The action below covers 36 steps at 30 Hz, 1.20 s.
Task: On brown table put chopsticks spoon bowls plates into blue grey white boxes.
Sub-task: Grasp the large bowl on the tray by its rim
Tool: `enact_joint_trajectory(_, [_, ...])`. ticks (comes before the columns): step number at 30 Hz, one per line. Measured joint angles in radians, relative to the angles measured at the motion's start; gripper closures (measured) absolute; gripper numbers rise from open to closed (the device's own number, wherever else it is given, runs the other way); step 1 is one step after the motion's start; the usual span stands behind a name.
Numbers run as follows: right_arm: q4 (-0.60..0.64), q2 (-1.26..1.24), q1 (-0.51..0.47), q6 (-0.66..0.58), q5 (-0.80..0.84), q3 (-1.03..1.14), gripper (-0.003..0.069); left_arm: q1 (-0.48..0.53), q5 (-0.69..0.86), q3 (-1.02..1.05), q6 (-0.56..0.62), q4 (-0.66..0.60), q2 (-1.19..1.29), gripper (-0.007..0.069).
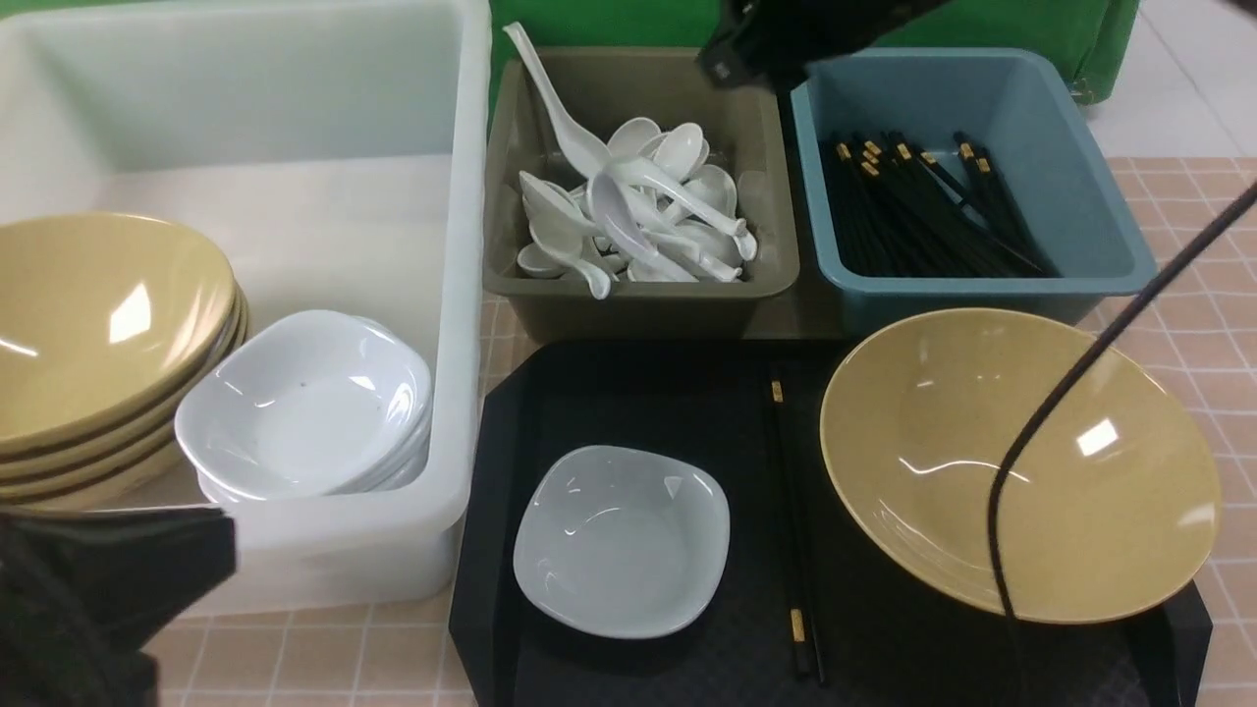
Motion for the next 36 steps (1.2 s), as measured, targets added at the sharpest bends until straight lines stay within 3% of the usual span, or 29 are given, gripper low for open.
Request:
enact_joint_trajectory(4, [-0.132,-0.206,-0.003,0.021,0.098,0.004,0.0407,0.0,-0.158,-0.002,0.214,-0.161,0.144,0.0595])
enact_joint_trajectory(5, [-0.134,-0.219,-0.003,0.023,0.1,0.006,0.0417,0.0,-0.166,-0.003,0.227,-0.183,0.162,0.0595])
enact_joint_trajectory(6, [-0.144,-0.335,-0.003,0.042,0.104,0.036,0.0501,0.0,-0.235,-0.018,0.35,-0.278,0.243,0.0595])
enact_joint_trajectory(7, [-0.144,-0.349,-0.003,0.042,0.104,0.041,0.0501,0.0,-0.242,-0.018,0.35,-0.29,0.253,0.0595])
enact_joint_trajectory(9, [-0.148,-0.511,-0.003,0.064,0.108,0.154,0.0598,0.0,-0.311,-0.075,0.54,-0.445,0.416,0.0595])
enact_joint_trajectory(13, [-0.152,-0.722,-0.003,0.072,0.122,0.397,0.0622,0.0,-0.299,-0.191,0.72,-0.587,0.608,0.0595])
enact_joint_trajectory(16, [-0.16,-0.937,-0.003,0.097,0.102,0.782,0.0622,0.0,-0.176,-0.385,0.835,-0.672,0.825,0.0585])
enact_joint_trajectory(21, [-0.16,-1.168,-0.003,0.172,0.027,1.191,0.0622,0.0,-0.076,-0.619,0.826,-0.657,1.073,0.0477])
enact_joint_trajectory(31, [-0.16,-1.256,-0.003,0.242,-0.121,1.398,0.0622,0.0,-0.042,-0.818,0.672,-0.504,1.322,0.0191])
enact_joint_trajectory(36, [-0.16,-1.256,-0.003,0.207,-0.279,1.488,0.0622,0.0,-0.087,-0.822,0.603,-0.5,1.409,0.0163])
